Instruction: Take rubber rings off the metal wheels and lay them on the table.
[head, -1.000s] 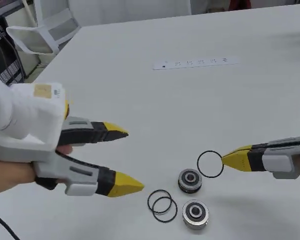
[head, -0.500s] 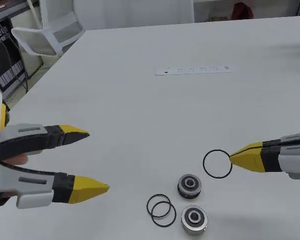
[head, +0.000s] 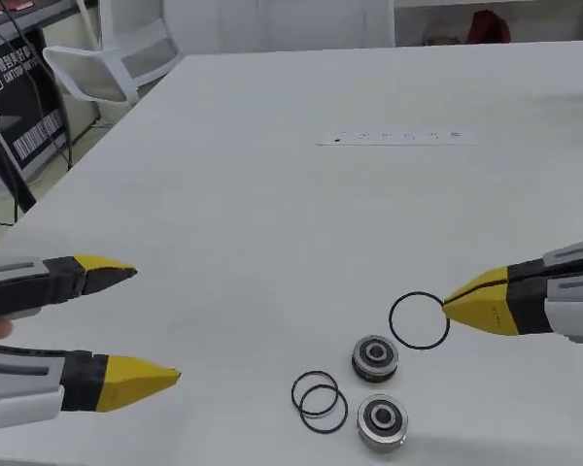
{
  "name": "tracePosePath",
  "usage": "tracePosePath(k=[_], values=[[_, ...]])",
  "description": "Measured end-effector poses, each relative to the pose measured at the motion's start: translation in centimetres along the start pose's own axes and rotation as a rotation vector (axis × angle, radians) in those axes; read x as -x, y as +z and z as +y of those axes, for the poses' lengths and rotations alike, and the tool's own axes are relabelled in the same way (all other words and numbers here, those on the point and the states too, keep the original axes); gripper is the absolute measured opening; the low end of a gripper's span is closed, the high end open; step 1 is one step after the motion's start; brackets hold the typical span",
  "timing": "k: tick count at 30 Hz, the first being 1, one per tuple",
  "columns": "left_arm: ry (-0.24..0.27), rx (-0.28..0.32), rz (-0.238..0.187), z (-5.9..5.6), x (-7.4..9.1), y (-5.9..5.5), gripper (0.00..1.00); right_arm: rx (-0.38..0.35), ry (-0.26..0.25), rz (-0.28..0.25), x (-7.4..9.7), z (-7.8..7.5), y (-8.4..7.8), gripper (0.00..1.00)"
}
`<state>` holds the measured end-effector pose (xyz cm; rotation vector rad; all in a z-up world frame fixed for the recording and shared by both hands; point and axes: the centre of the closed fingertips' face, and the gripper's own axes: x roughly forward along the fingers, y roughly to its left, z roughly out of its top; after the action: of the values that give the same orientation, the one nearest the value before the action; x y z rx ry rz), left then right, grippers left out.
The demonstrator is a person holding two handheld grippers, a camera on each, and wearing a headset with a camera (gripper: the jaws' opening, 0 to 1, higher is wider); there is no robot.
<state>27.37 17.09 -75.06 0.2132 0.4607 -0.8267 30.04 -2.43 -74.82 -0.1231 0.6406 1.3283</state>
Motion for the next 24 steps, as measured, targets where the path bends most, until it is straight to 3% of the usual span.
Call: tracePosePath(k=[12,24], values=[[0.030,0.023,-0.002,-0.4,1.0,-0.7,0.72,0.108,0.050,0.064,-2.6,1.1,0.4,0.00],[0.061,0.031,-0.013,-0.2,1.4,-1.0,0.70,0.144,0.108,0.129,-6.2,1.8,-0.2,0.00]])
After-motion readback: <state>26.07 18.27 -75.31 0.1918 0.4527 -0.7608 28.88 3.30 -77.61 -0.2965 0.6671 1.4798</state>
